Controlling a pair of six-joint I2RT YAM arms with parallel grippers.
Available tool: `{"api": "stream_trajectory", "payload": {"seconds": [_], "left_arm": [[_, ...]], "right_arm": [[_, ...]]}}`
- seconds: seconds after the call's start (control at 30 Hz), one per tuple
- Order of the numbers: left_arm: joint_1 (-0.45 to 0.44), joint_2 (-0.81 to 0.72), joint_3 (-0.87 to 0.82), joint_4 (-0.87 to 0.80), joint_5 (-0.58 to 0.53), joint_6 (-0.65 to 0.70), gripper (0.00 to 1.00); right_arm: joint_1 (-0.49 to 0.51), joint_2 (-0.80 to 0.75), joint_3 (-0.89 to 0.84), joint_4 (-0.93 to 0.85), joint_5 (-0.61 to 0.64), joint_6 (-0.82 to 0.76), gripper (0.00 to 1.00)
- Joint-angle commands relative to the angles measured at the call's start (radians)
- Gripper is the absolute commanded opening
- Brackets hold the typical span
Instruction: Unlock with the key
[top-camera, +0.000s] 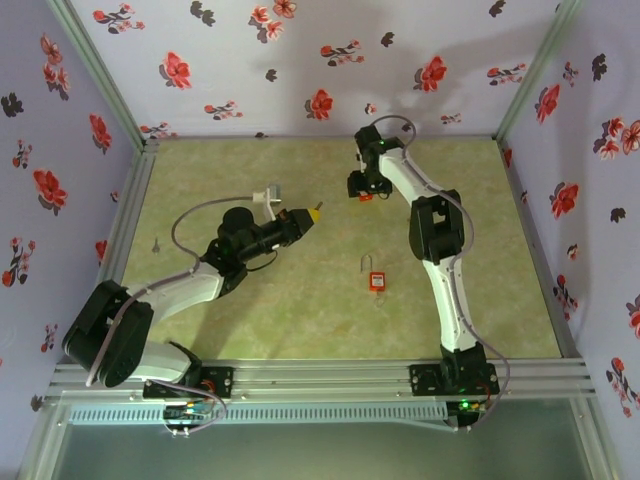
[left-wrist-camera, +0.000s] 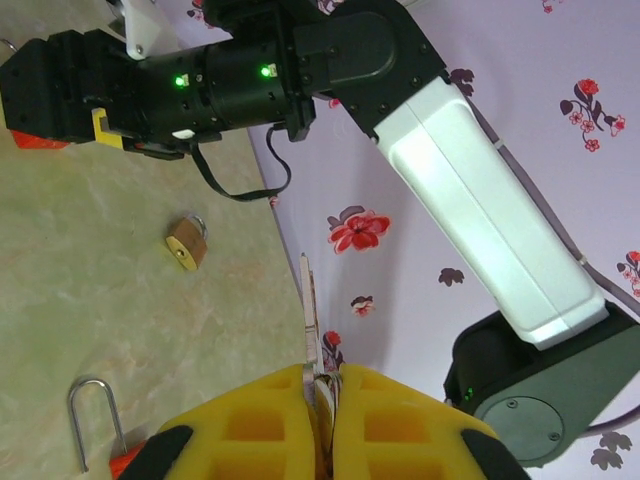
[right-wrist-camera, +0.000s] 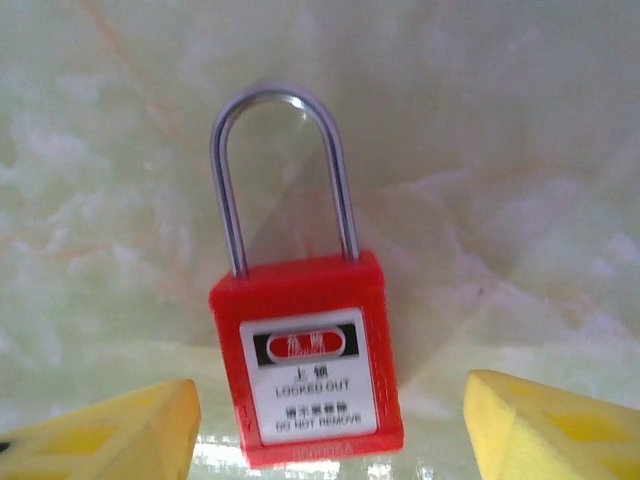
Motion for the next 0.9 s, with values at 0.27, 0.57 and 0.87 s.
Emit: {"api": "stream_trajectory", "payload": {"seconds": [0.27, 0.57, 0.87], "left_arm": [[0.004, -0.025, -0.027, 0.118, -0.02, 0.026, 0.0], [0.004, -0.019, -0.034, 0.124, -0.019, 0.022, 0.0], [-0.001, -0.017, -0.029, 0.136, -0.043, 0.069, 0.0]], "right_arm": [[0.007, 0.079, 0.09, -0.059, 0.036, -0.029, 0.61], [0.006, 0.141, 0.182, -0.109, 0.035, -0.046, 0.52], [0.004, 0.127, 0.175, -0.16, 0.03, 0.0, 0.26]]}}
